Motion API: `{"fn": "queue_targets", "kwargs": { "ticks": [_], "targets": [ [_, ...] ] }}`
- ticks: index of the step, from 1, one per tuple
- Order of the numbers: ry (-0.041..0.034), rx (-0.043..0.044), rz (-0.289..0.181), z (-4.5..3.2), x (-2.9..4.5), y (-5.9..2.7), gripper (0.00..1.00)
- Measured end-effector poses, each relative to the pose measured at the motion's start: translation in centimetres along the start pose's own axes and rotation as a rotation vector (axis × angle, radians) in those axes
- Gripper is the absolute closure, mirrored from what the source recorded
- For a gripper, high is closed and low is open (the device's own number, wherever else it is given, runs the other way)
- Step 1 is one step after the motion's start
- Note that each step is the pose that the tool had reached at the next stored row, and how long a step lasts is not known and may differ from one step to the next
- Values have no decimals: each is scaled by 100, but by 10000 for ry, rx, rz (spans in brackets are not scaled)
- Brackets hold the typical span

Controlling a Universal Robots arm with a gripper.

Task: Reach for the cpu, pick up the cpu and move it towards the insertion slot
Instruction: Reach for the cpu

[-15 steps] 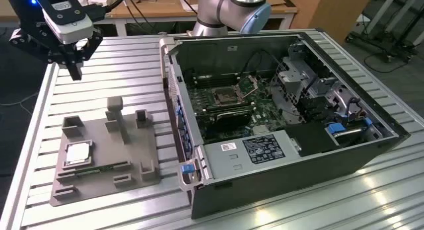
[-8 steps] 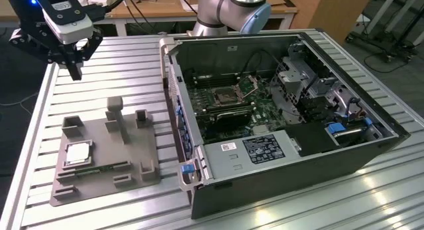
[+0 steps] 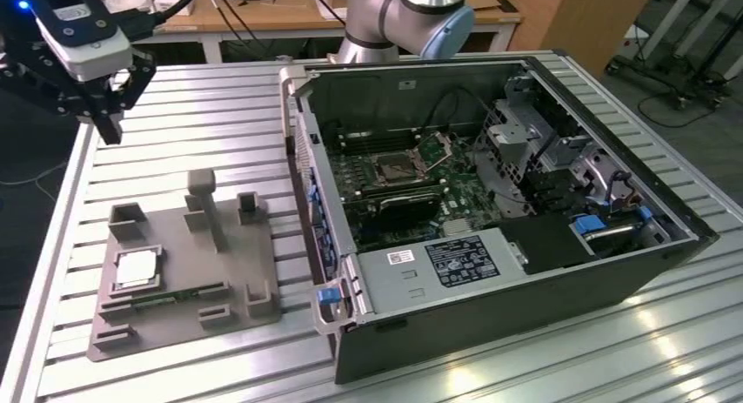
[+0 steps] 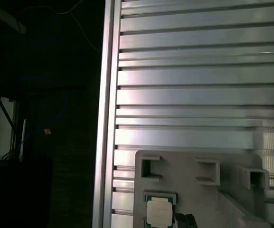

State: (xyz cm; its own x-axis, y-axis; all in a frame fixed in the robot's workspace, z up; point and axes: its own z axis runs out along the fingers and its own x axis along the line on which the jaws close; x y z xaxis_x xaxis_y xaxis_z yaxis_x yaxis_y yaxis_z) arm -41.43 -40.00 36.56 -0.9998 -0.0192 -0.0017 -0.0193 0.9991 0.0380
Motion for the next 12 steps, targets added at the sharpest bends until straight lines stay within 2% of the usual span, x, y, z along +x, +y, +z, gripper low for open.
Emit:
{"fn": "queue_targets", "kwargs": {
  "ticks": [5, 7, 10, 12],
  "targets": [
    [2, 1, -6, 47, 7, -158, 89],
    [0, -2, -20, 84, 9, -187, 76],
    [1, -1, -33, 139, 24, -198, 71],
    [4, 1, -34, 173, 59, -200, 59]
  ]
}}
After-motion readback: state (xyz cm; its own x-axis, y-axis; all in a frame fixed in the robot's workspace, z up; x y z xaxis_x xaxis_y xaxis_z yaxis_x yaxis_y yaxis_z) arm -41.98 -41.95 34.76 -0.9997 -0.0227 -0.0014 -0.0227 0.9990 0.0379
